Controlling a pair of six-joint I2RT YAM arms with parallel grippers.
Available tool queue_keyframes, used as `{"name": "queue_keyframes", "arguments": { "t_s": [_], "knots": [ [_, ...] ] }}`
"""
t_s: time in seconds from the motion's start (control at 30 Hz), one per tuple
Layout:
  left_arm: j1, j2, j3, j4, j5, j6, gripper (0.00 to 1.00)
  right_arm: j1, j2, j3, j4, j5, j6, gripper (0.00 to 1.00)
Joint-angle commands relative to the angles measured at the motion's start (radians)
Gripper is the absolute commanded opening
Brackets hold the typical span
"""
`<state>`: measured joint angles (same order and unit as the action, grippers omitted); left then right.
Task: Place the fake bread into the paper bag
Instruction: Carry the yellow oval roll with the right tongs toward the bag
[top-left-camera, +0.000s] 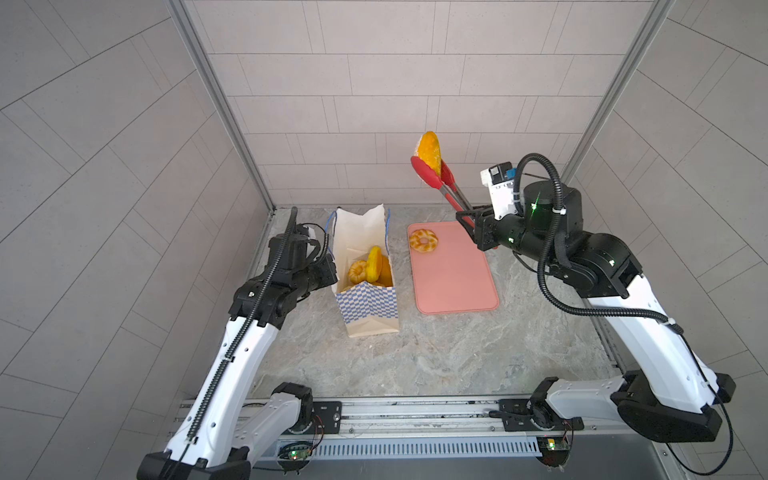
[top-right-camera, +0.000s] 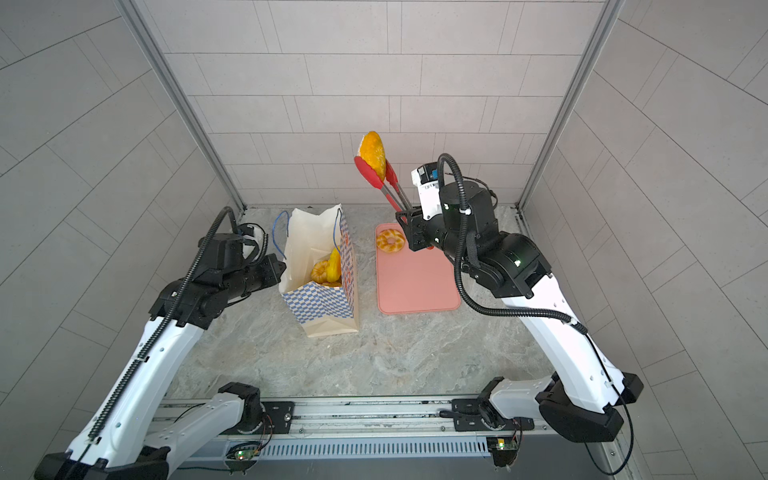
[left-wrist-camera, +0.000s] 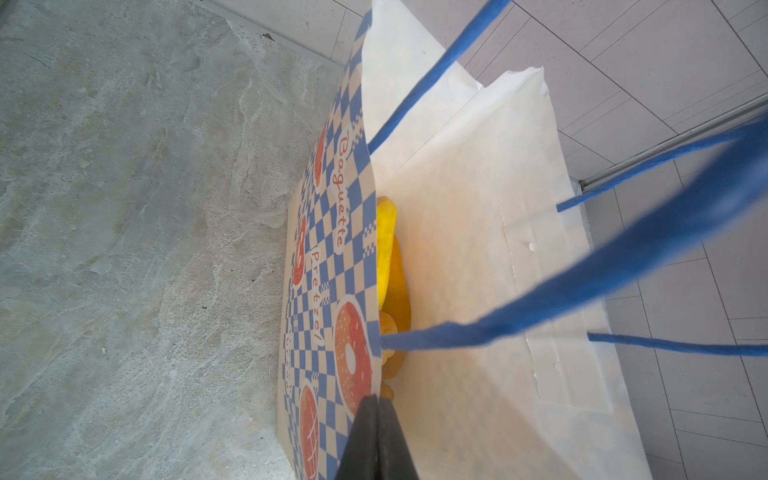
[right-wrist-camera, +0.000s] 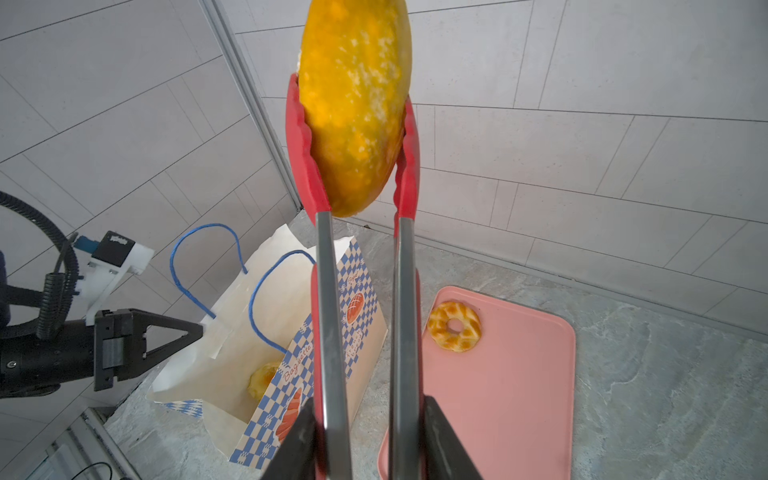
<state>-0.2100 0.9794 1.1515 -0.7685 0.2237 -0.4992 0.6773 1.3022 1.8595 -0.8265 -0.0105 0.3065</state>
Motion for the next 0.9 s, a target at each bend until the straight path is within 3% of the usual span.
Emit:
{"name": "queue_keyframes", "arguments": {
  "t_s": [0.0, 0.87],
  "knots": [
    [0.0, -0.021, 0.007, -0.003, 0.002, -0.004, 0.05, 0.047, 0.01, 0.039, 0.02, 0.037, -0.021, 0.36],
    [-0.001, -0.028, 0.0, -0.003, -0.002, -0.005, 0.05, 0.298, 0.138, 0.134, -0.015, 0.141, -0.052, 0.36]
  ]
}}
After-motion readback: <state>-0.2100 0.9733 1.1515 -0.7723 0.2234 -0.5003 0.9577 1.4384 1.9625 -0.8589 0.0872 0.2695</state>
